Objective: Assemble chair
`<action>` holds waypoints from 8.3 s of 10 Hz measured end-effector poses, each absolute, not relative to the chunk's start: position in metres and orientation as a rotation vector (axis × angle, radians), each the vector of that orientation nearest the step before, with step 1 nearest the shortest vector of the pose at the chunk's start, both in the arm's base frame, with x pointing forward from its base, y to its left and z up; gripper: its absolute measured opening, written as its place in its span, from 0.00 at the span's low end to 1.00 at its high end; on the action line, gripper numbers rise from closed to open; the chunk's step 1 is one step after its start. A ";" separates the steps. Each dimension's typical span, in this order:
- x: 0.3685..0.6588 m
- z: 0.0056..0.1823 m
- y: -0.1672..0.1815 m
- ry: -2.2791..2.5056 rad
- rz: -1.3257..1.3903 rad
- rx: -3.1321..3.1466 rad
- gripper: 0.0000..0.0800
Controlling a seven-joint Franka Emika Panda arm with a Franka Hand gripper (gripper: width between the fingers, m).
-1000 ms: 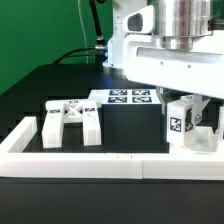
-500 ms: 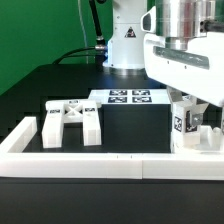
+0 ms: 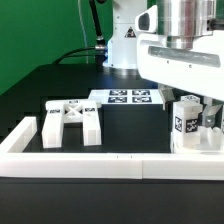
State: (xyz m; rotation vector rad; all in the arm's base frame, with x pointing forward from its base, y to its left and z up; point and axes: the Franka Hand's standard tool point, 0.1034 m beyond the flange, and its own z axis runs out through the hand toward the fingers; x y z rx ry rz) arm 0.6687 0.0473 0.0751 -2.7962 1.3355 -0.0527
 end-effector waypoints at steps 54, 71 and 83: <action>0.670 0.076 0.042 -0.639 -0.092 -3.149 0.73; 0.670 0.073 0.049 1.300 -0.102 -2.855 0.44; 0.673 0.076 0.041 0.071 -0.117 -3.174 0.81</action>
Offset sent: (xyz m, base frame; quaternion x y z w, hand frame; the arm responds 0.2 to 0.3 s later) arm 0.0000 0.0000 0.0000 0.0000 0.0000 -0.1938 0.9810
